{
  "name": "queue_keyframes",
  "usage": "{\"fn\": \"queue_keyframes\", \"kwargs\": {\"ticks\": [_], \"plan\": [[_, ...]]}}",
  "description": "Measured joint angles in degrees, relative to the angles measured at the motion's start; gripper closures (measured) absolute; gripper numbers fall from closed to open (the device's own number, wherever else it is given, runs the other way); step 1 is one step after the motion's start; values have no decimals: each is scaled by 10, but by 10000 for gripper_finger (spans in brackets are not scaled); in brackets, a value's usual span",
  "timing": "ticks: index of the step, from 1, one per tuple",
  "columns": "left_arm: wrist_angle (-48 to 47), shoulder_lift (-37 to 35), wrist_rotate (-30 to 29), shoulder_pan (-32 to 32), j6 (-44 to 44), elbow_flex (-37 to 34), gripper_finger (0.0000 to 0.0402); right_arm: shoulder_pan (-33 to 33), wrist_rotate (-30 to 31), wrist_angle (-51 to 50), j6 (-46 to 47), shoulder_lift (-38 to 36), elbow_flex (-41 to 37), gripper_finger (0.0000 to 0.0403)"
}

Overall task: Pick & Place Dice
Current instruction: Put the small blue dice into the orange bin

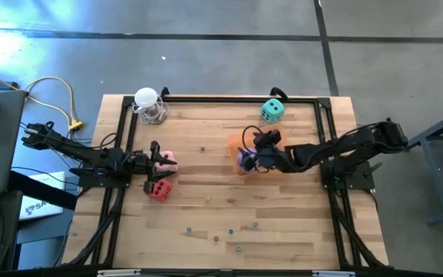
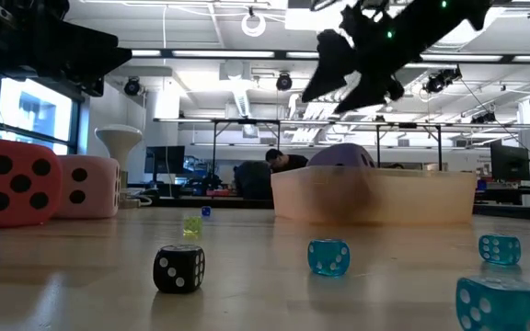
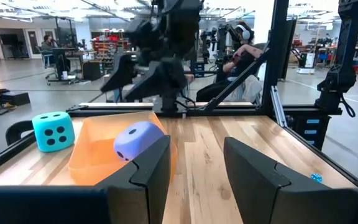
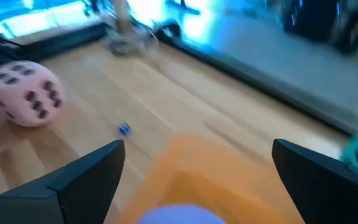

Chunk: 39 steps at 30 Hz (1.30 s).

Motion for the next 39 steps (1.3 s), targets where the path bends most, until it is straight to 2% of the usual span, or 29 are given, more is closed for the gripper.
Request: {"fn": "queue_keyframes", "kwargs": {"ticks": [6, 8, 11, 16, 19, 23, 28, 33, 39], "plan": [[-6, 0, 3, 0, -17, 0, 257, 61, 56, 78, -96, -7, 0, 5], [-17, 0, 30, -1, -47, 1, 257, 86, 84, 89, -113, -6, 0, 5], [-89, 0, 49, -1, -60, 13, 257, 119, 112, 96, -125, -6, 0, 5], [-181, 29, -1, 0, -44, 68, 257, 148, 109, 96, -125, -6, 0, 5], [-206, 77, -10, 16, -35, 113, 257, 152, 109, 97, -125, -6, 0, 5], [-243, 172, -7, 71, -29, 176, 257, 152, 109, 97, -125, -6, 0, 5], [-258, 294, 51, 169, 17, 226, 257, 157, 107, 97, -124, -6, 0, 5], [-192, 394, 103, 257, 35, 240, 257, 178, 106, 96, -124, -6, 0, 5], [-102, 484, 160, 316, 75, 242, 257, 200, 106, 96, -125, -6, 0, 5]]}}
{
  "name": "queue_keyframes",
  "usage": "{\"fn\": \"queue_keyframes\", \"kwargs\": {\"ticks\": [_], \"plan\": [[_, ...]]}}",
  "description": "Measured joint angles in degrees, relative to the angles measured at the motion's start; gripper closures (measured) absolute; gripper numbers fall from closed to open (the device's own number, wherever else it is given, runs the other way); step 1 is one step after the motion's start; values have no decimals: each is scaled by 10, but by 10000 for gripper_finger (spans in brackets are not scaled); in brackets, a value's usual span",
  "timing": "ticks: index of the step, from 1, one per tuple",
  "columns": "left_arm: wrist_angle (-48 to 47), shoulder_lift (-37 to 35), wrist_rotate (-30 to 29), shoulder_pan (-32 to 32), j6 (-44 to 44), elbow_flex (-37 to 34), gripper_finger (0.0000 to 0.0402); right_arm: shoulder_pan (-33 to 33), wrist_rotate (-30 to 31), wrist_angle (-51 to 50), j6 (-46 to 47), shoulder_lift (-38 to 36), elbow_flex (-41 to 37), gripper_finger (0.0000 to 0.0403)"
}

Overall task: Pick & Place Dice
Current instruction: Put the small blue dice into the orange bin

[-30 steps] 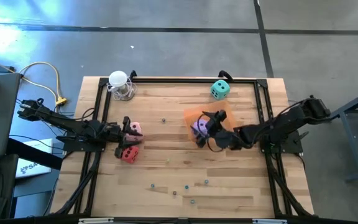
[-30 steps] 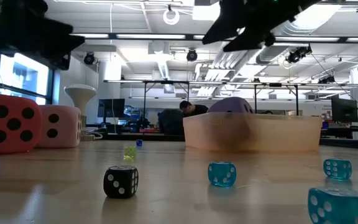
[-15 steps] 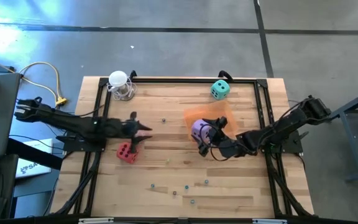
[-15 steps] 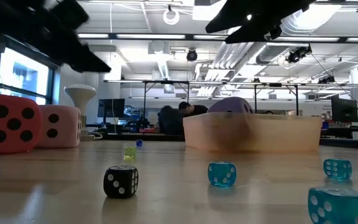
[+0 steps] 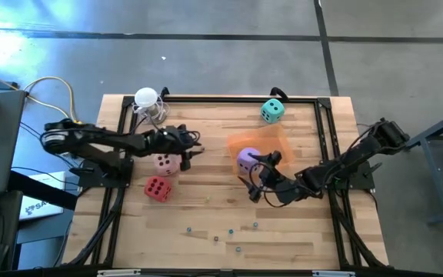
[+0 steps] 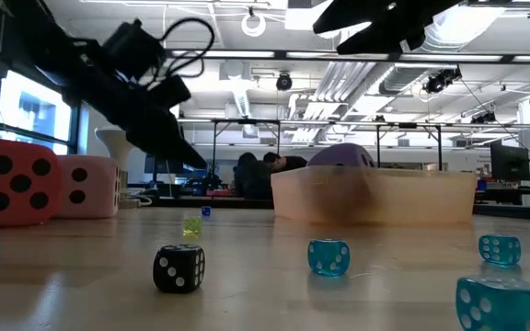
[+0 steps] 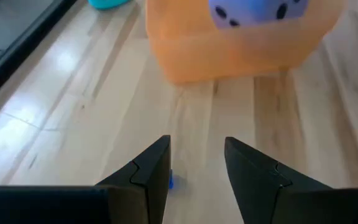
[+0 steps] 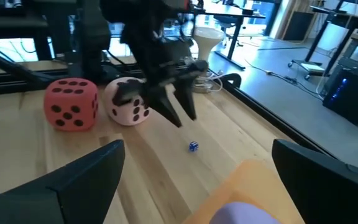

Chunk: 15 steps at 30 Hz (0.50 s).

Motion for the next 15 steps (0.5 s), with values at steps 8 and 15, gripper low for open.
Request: {"fn": "queue_keyframes", "kwargs": {"ticks": [8, 15], "plan": [[60, 79, 11, 36, 16, 0, 257, 17, 0, -5, 0, 0, 0, 5], [74, 113, 11, 46, 28, 0, 257, 23, 0, -9, 0, 0, 0, 5]]}}
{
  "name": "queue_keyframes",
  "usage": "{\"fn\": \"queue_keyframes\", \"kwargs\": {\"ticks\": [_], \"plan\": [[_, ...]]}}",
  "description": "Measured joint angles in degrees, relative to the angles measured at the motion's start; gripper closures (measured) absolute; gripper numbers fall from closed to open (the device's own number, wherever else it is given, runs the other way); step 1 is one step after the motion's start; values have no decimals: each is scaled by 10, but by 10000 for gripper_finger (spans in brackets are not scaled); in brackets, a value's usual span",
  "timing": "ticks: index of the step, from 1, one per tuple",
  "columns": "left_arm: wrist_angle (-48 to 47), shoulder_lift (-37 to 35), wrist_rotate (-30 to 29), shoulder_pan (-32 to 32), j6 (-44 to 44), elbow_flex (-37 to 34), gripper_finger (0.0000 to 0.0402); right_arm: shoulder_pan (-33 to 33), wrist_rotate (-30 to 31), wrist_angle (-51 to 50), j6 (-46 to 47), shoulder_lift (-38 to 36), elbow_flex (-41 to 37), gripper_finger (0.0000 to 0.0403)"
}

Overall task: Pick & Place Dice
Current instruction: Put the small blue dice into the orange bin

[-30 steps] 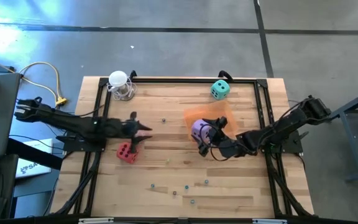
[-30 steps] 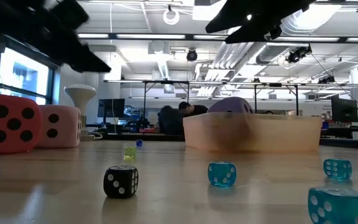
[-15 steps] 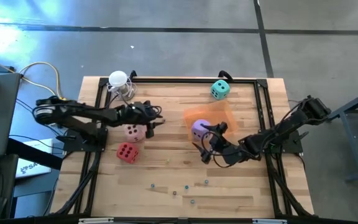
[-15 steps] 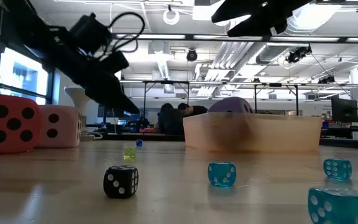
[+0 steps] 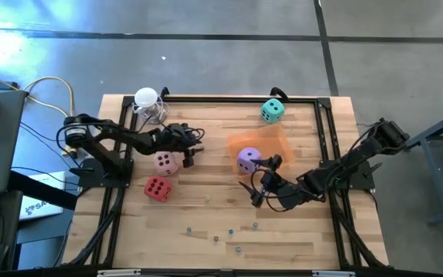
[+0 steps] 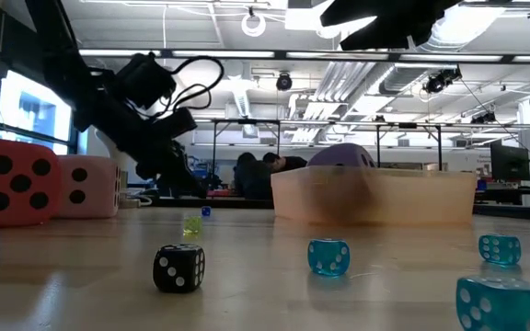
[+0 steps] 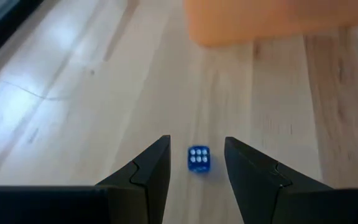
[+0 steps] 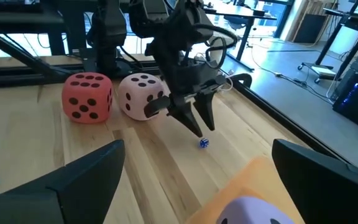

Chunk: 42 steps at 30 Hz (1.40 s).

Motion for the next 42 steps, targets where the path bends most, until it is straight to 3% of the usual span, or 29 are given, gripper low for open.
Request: {"fn": "queue_keyframes", "kwargs": {"ticks": [8, 19, 42], "plan": [[-4, 11, -2, -1, 1, 13, 257, 0, -6, -5, 6, 0, 0, 5], [-80, 11, 0, 2, -6, 34, 257, 0, -17, -9, 15, 0, 0, 5], [-19, 80, 0, 2, 0, 38, 257, 1, -47, -9, 30, 0, 0, 5]]}}
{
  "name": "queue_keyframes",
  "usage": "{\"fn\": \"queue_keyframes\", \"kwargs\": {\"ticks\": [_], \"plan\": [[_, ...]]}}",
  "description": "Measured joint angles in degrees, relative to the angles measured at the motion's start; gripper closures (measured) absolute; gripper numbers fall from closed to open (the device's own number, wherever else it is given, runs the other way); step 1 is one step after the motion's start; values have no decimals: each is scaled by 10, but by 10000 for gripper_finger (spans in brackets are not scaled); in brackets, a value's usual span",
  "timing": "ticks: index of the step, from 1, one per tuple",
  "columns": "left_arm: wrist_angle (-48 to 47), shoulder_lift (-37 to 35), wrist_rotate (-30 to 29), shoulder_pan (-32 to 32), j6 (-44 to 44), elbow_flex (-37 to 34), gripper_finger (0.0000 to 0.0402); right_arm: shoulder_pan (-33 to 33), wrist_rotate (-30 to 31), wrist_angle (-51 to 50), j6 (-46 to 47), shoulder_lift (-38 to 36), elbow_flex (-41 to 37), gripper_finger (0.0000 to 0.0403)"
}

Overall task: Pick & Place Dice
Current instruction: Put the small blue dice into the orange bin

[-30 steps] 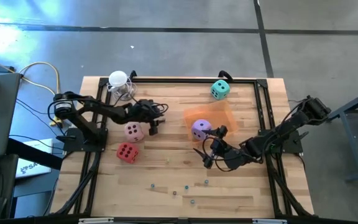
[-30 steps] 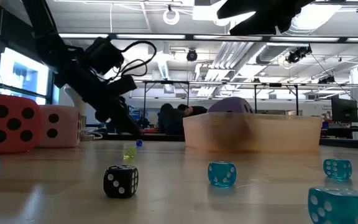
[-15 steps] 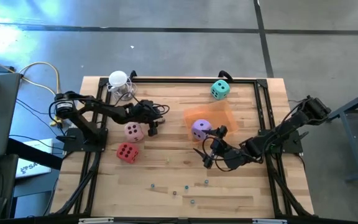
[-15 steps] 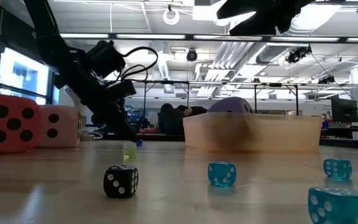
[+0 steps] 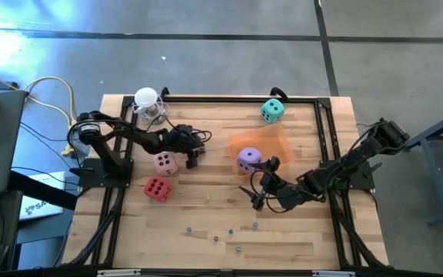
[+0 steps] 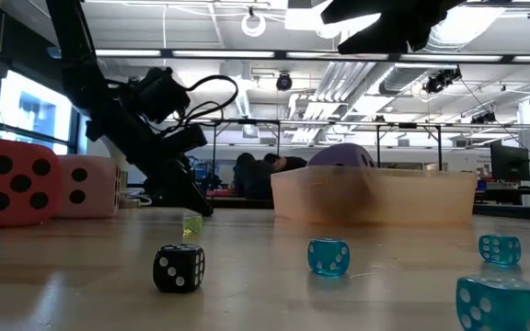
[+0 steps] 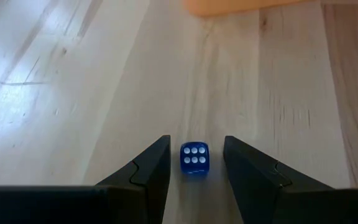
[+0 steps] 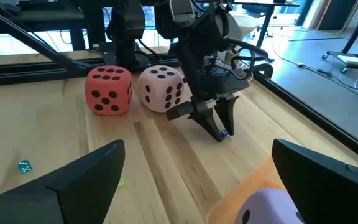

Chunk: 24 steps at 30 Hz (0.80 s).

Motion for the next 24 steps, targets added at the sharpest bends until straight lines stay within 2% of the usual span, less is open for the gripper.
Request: {"fn": "queue_keyframes", "kwargs": {"ticks": [5, 12, 17, 21, 24], "plan": [[-27, 0, -9, 0, 0, 1, 257, 0, -5, 0, 0, 0, 0, 5], [-52, 0, -13, 0, -5, 1, 257, -9, -84, 1, 35, 0, 0, 5], [-60, 0, -13, 0, -19, 0, 257, -15, -163, 14, 57, 0, 0, 5], [-60, 0, -14, 0, -30, 0, 257, -17, -190, 29, 61, 0, 0, 5], [-62, 0, -14, 0, -36, 0, 257, -17, -187, 31, 61, 3, 0, 5]]}}
